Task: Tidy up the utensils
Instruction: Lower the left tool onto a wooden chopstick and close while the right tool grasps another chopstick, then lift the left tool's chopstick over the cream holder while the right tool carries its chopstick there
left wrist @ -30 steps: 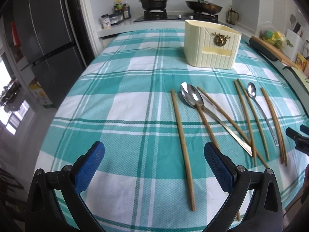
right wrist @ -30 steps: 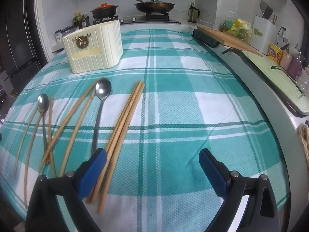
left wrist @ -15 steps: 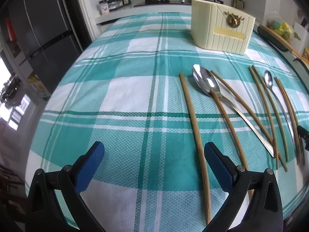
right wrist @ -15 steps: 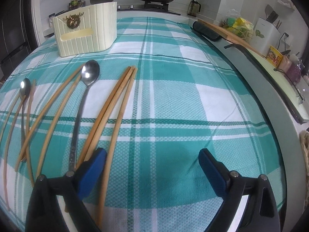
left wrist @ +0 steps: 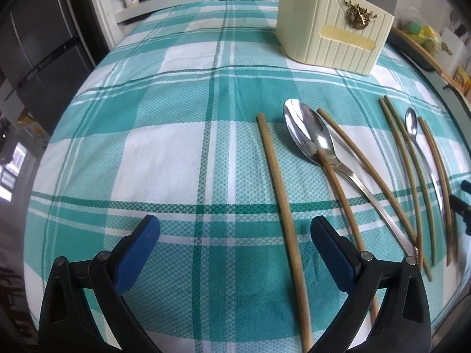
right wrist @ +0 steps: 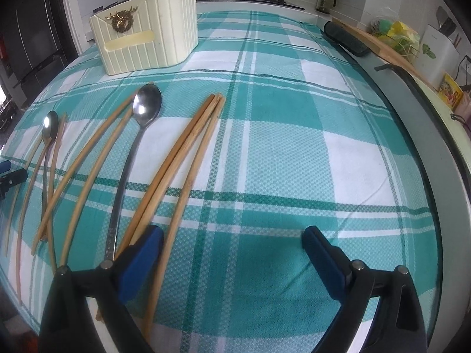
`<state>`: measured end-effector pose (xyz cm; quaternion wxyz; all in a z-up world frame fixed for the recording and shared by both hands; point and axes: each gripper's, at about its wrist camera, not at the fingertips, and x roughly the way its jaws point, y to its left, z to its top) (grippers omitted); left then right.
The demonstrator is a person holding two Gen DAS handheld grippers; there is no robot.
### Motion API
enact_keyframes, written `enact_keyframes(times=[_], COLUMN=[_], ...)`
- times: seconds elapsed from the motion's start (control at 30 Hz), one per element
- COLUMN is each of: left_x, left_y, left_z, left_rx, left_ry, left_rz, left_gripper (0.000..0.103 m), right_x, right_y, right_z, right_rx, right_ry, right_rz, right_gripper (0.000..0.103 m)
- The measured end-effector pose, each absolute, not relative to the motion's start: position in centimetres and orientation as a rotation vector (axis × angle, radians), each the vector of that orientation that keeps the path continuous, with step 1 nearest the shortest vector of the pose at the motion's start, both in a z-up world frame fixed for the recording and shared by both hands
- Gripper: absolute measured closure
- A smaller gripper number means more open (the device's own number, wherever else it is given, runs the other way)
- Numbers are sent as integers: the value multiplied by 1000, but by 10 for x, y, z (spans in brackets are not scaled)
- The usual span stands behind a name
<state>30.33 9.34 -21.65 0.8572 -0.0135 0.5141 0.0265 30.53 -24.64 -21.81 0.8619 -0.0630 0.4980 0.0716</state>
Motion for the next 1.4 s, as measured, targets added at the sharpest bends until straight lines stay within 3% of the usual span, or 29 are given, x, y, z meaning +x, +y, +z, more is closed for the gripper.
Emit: enact_keyframes(times=[0.17, 0.23, 0.3, 0.43, 0.6, 0.67, 0.7, 0.97, 1.4], left_x=[310, 315, 322, 338, 363, 373, 377, 371, 302], left_y=[96, 94, 91, 85, 90, 93, 94, 110, 119], left_z=[-223, -221, -218, -215, -213, -213, -213, -175, -32], left_rx=[-23, -21, -7, 14, 19, 12, 9, -56, -107], left_ry=[1099, 1101, 1108, 1131, 1146, 1147, 1147, 1036, 687], left_rz=[60, 50, 36, 12, 1, -7, -15, -27, -97], left_gripper=[2, 10, 26, 47, 76, 93, 96, 98, 97], right_x=[314, 318, 322, 340, 374, 390, 397, 414, 320], right_y=[-242, -241, -238, -231, -221, -220, -220, -237, -255], right_z=[-216, -215, -213, -209, -209, -209, -209, -189, -40], right_rx=[-133, -131, -138, -159, -153, -139, -128, 10, 72], right_ry=[1029, 1023, 1018, 1028, 1037, 1046, 1046, 1001, 652], right_rz=[180, 184, 189, 217, 233, 230, 226, 240, 339], right_gripper=[19, 27, 39, 67, 76, 92, 93, 96, 97])
